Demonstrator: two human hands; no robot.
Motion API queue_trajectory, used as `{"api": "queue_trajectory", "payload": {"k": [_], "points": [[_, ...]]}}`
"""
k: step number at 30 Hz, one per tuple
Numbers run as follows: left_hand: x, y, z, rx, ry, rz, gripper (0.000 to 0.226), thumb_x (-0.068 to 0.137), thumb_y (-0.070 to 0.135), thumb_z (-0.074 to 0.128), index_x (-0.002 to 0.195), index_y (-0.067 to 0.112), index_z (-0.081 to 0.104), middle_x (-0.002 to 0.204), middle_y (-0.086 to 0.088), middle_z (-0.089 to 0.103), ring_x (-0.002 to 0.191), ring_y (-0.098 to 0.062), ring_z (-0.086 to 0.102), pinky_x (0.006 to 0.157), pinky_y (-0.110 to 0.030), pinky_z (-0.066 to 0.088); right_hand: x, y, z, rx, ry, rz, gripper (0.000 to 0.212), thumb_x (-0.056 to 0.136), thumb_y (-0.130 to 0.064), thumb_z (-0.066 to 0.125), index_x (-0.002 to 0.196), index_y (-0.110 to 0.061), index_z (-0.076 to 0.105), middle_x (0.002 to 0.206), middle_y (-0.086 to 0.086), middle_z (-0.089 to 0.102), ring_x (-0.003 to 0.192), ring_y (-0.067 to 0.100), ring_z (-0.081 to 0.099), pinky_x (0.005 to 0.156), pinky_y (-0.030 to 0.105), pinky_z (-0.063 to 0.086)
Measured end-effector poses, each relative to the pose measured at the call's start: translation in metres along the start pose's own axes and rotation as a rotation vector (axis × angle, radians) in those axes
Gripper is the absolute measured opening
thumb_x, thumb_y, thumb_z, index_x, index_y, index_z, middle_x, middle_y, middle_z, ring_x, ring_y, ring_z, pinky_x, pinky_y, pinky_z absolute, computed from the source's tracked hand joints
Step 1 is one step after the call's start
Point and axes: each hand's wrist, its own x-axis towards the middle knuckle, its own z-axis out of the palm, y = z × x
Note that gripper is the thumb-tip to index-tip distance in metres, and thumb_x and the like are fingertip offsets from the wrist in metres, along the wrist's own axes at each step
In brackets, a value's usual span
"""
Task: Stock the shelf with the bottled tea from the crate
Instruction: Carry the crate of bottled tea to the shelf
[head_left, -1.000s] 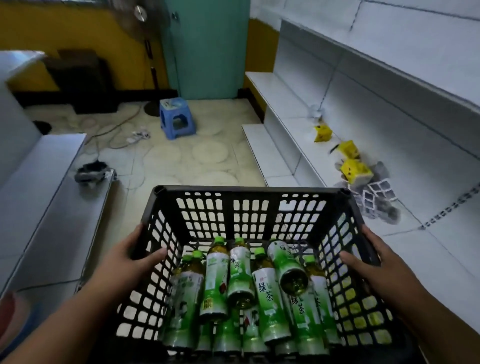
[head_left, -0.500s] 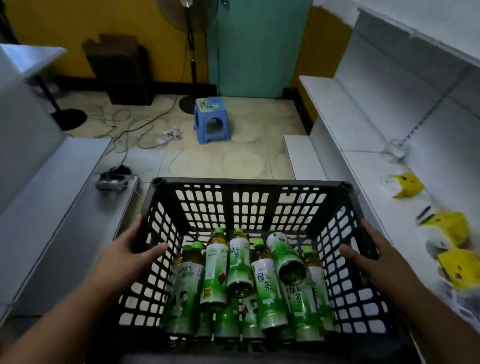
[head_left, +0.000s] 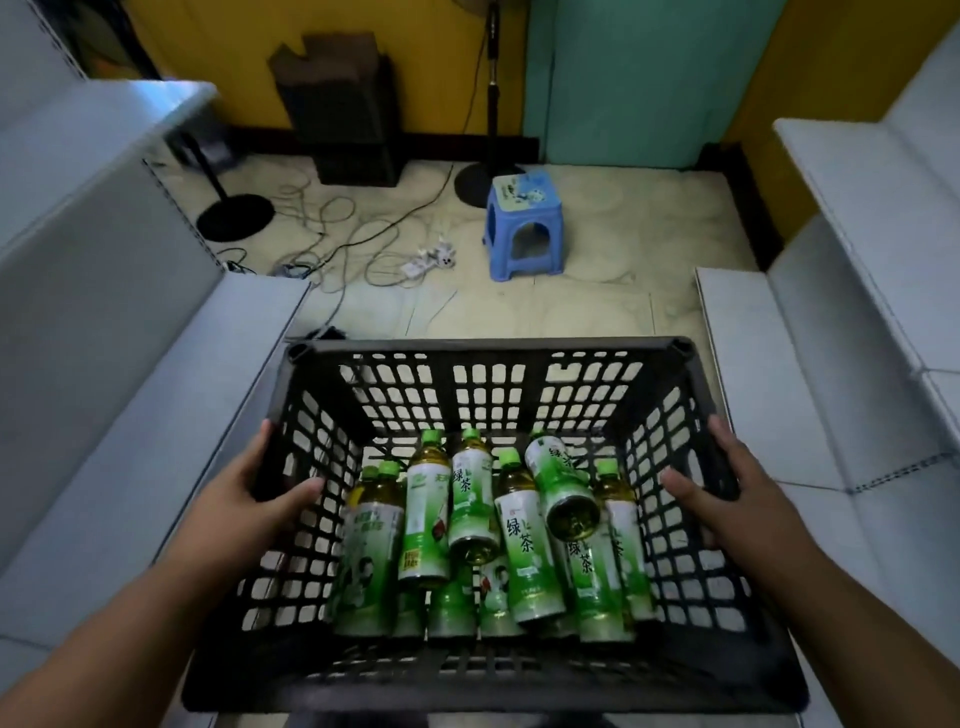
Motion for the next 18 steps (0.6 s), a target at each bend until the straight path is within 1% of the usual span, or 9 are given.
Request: {"api": "queue_trajectory", "payload": {"k": [2,4,6,7,9,11,13,16,18], "points": [[0.036,-0.015,-0.008,0.029,-0.007,0.005,0.093,0.075,0.038,0.080,0.147,0.056,0.025,0.116,0.014,0.057,0.074,0.000,0.066,0.049,-0.010,0.047,0.015,-0.002,0.032,0.012,0.002,0.032,0.097,0.044,-0.089,0.071,0.128,-0.080,0.022,0.145,-0.001,0.052,0.114,0.031,0.062,0.091,0.059,0.053],[0.071,-0.037,-0.012,0.089,-0.011,0.036,0.093,0.078,0.039,0.079,0.148,0.056,0.021,0.105,0.021,0.056,0.074,0.005,0.061,0.056,-0.009,0.045,0.022,0.003,0.066,0.017,0.020,0.055,0.098,0.046,-0.087,0.072,0.131,-0.078,0.024,0.141,-0.001,0.055,0.108,0.031,0.065,0.085,0.055,0.057],[0.111,-0.066,-0.013,0.130,-0.051,0.058,0.096,0.078,0.040,0.080,0.150,0.055,0.018,0.105,0.026,0.053,0.086,0.003,0.058,0.076,-0.019,0.046,0.031,0.016,0.109,0.005,0.058,0.098,0.099,0.048,-0.085,0.072,0.134,-0.075,0.025,0.138,-0.003,0.057,0.100,0.024,0.065,0.071,0.040,0.060],[0.130,-0.086,-0.012,0.135,-0.076,0.051,0.098,0.078,0.040,0.081,0.150,0.055,0.017,0.106,0.028,0.052,0.091,0.001,0.056,0.082,-0.024,0.044,0.039,0.026,0.132,-0.011,0.071,0.109,0.097,0.049,-0.084,0.071,0.134,-0.075,0.025,0.136,-0.004,0.057,0.098,0.023,0.065,0.064,0.032,0.058],[0.160,-0.127,-0.005,0.141,-0.092,0.024,0.100,0.077,0.038,0.082,0.150,0.055,0.015,0.096,0.038,0.056,0.089,0.007,0.055,0.079,-0.024,0.043,0.049,0.049,0.174,-0.052,0.091,0.143,0.092,0.055,-0.080,0.071,0.135,-0.074,0.025,0.135,-0.002,0.059,0.094,0.023,0.064,0.065,0.027,0.053],[0.190,-0.165,0.009,0.154,-0.107,0.020,0.100,0.077,0.036,0.082,0.148,0.057,0.015,0.084,0.028,0.067,0.088,0.004,0.060,0.073,-0.025,0.045,0.065,0.082,0.217,-0.072,0.108,0.159,0.088,0.060,-0.076,0.071,0.135,-0.075,0.024,0.136,0.004,0.061,0.090,0.022,0.059,0.073,0.032,0.050],[0.216,-0.210,0.026,0.163,-0.132,0.015,0.102,0.076,0.034,0.083,0.149,0.055,0.015,0.093,0.019,0.071,0.095,-0.007,0.065,0.081,-0.032,0.048,0.083,0.122,0.257,-0.096,0.098,0.167,0.089,0.060,-0.076,0.070,0.135,-0.074,0.023,0.136,0.005,0.061,0.089,0.021,0.055,0.073,0.034,0.051],[0.252,-0.276,0.060,0.153,-0.153,0.000,0.103,0.076,0.033,0.084,0.151,0.053,0.016,0.116,0.006,0.070,0.107,-0.012,0.064,0.100,-0.039,0.047,0.109,0.185,0.312,-0.093,0.093,0.189,0.089,0.061,-0.073,0.071,0.136,-0.074,0.023,0.143,0.003,0.054,0.090,0.023,0.054,0.066,0.034,0.056],[0.275,-0.323,0.086,0.135,-0.169,-0.019,0.102,0.076,0.032,0.084,0.150,0.054,0.017,0.123,0.006,0.068,0.108,-0.013,0.064,0.102,-0.045,0.048,0.124,0.230,0.346,-0.084,0.086,0.217,0.086,0.063,-0.068,0.072,0.135,-0.073,0.025,0.144,0.003,0.053,0.089,0.023,0.055,0.059,0.028,0.054]]}}
